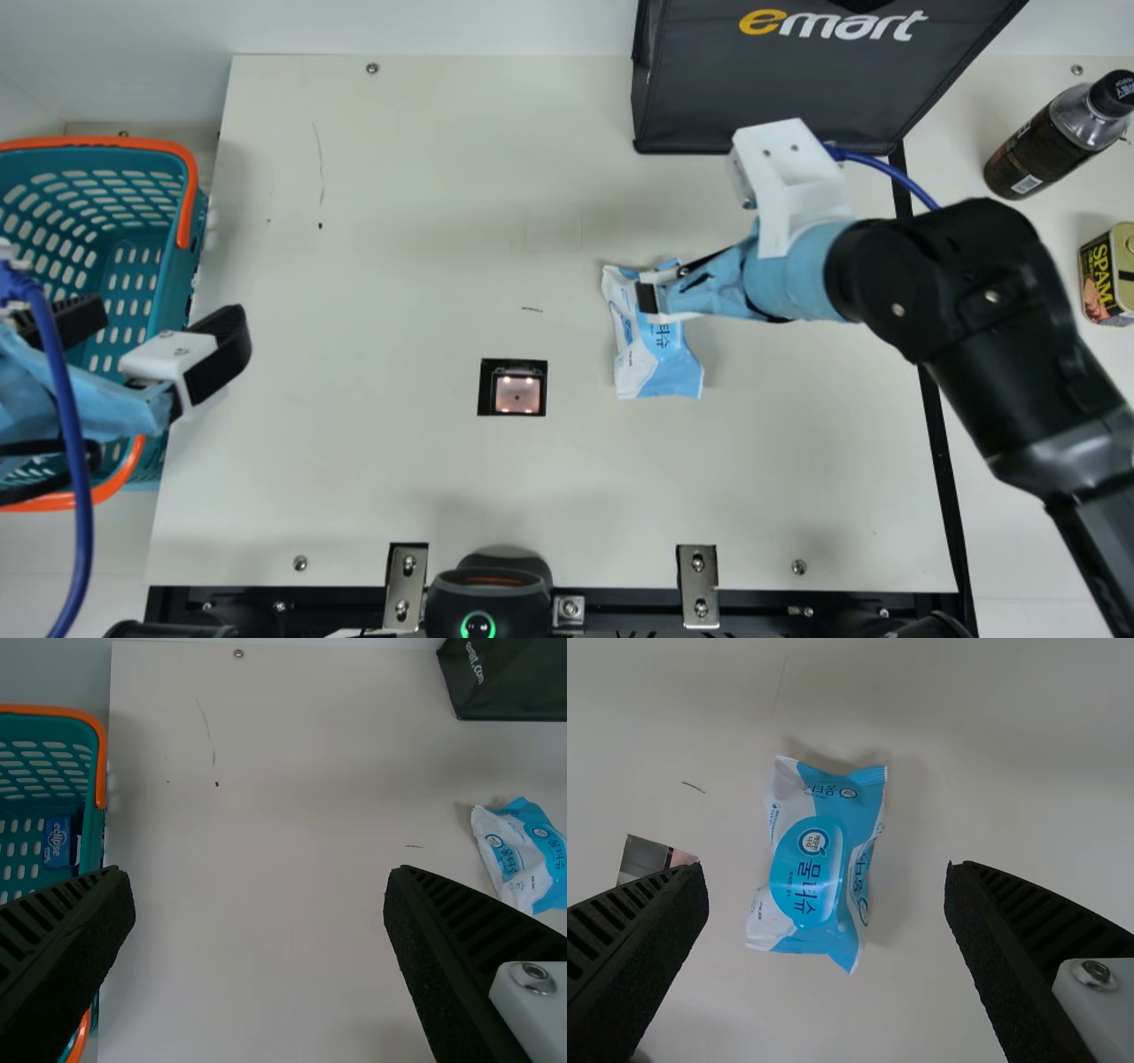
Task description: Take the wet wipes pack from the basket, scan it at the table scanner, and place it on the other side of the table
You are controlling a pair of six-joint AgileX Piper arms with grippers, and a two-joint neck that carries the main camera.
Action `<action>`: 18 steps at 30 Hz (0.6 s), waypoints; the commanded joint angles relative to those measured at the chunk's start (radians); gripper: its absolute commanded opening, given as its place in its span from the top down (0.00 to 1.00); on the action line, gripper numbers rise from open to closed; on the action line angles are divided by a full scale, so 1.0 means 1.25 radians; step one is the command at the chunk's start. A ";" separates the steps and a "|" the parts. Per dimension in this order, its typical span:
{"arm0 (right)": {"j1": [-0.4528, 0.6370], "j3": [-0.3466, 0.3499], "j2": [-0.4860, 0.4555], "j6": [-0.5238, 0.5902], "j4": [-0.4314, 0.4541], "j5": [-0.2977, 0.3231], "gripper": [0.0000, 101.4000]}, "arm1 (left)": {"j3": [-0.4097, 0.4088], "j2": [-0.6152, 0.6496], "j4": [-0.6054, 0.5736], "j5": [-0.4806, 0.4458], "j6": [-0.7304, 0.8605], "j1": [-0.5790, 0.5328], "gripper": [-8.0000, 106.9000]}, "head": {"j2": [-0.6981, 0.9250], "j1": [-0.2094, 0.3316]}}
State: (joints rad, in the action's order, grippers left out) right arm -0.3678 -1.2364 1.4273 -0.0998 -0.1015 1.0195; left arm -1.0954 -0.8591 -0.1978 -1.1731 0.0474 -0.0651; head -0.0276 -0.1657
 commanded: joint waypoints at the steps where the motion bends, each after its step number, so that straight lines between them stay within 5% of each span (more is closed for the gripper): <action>1: -0.012 0.000 0.022 -0.024 0.005 -0.003 0.06 | 0.000 0.000 0.000 0.000 0.000 0.000 0.15 | 0.000 0.022; 18: -0.140 0.031 0.140 -0.268 0.114 -0.066 0.06 | 0.000 0.000 0.000 0.000 0.000 0.000 0.15 | 0.000 0.022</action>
State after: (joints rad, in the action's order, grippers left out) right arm -0.5340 -1.2016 1.5975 -0.3952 0.0282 0.9381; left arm -1.0954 -0.8591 -0.1978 -1.1731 0.0474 -0.0651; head -0.0276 -0.1657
